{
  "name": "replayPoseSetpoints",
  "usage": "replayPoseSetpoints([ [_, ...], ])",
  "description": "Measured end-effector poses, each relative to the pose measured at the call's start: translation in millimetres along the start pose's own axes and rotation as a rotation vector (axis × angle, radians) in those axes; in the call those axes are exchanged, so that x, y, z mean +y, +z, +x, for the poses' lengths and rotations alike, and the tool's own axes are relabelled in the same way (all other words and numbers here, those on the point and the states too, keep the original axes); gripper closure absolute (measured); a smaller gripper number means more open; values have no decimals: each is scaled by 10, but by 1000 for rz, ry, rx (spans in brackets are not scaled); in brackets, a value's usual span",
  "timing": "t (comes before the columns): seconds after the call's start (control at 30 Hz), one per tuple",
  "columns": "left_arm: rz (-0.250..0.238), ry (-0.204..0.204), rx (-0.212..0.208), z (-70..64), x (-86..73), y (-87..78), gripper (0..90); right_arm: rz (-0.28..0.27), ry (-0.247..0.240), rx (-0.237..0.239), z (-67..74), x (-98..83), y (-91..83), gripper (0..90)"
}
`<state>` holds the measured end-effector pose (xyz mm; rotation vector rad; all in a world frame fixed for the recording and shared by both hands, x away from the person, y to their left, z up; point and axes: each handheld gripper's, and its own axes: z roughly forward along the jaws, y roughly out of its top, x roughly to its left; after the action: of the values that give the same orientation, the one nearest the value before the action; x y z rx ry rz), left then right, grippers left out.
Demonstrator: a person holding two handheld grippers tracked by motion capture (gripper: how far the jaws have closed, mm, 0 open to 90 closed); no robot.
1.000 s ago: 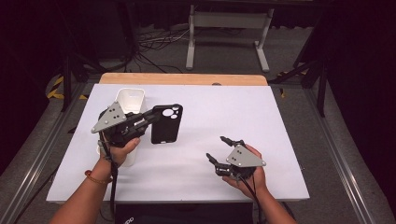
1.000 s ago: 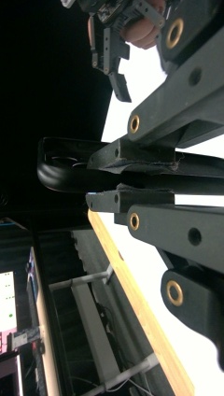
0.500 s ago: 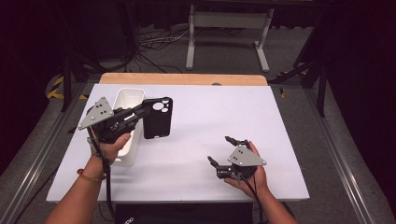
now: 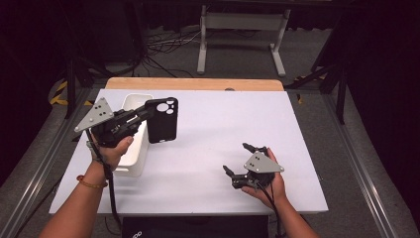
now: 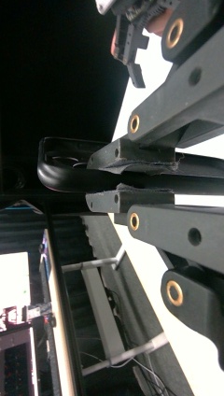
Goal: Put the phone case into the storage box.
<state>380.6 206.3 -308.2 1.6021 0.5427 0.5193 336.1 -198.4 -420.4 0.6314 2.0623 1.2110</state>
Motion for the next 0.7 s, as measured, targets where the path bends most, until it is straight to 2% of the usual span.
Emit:
replayPoseSetpoints([
  [0.03,-17,0,5,12,22,-32,818,2,0,-4,-2,3,1,80],
  [0.1,-15,12,9,25,42,-73,818,-4,9,0,-9,-2,1,80],
  [0.2,-17,10,19,64,47,-115,818,15,-24,-12,12,-3,22,81],
  [0.27,-10,8,20,85,58,-127,818,15,-26,-9,23,4,19,84],
  [0.3,-23,8,28,93,64,-127,818,13,-27,-11,26,12,15,85],
  [0.43,-14,32,39,123,100,-181,818,14,-29,-18,25,11,17,89],
  [0.63,-13,28,59,204,111,-237,818,25,-37,-11,40,9,42,92],
  [0.7,-10,34,70,254,147,-257,818,15,-17,-8,25,22,31,94],
])
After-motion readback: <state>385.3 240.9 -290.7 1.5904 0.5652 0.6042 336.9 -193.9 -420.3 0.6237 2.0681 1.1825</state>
